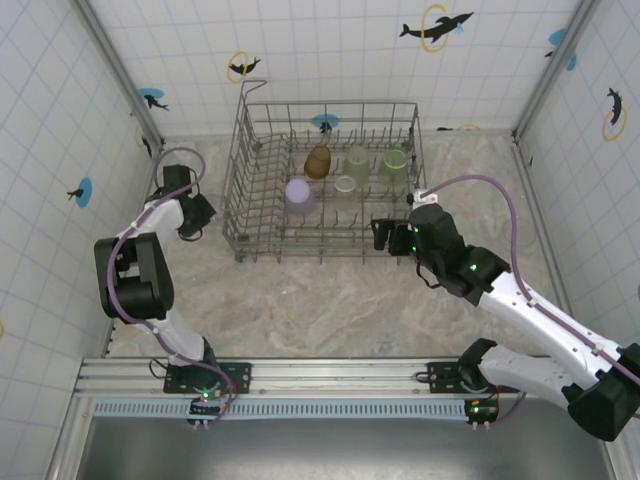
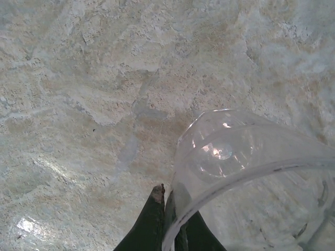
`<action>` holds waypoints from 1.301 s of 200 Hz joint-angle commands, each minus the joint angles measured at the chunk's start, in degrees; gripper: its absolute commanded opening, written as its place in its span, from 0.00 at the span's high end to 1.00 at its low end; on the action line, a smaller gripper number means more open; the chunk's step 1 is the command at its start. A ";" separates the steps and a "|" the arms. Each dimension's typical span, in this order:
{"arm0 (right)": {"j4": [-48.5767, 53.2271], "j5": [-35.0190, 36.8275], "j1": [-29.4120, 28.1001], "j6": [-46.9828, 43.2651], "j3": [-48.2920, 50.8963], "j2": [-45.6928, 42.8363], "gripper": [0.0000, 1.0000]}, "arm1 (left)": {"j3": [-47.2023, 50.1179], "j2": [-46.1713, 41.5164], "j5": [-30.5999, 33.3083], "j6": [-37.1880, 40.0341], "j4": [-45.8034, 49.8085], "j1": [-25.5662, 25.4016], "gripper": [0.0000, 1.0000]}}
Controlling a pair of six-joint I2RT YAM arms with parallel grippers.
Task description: Load the cups into the dish rack
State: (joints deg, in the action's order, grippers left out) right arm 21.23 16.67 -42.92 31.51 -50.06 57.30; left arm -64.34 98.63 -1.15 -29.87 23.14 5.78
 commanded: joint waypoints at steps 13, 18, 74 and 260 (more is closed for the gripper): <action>0.55 0.96 -0.58 0.22 -2.32 -0.10 0.00 | -1.01 -3.39 2.78 0.10 0.51 1.29 1.00; 0.57 0.91 -0.51 0.22 -2.25 -0.08 0.00 | -0.98 -4.13 3.10 0.07 0.58 1.34 1.00; -0.44 1.05 -0.81 0.57 -0.68 -0.35 0.00 | -0.17 -12.50 4.07 -2.14 -0.98 2.56 1.00; -3.27 -2.52 -1.12 2.07 0.01 2.66 0.00 | -2.37 -23.34 -13.83 -6.33 -11.68 3.09 1.00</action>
State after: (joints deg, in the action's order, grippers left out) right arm 20.40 14.41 -43.55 33.01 -50.09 59.44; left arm -65.10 78.06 -10.28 -34.04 16.25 8.43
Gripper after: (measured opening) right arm 0.996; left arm 0.076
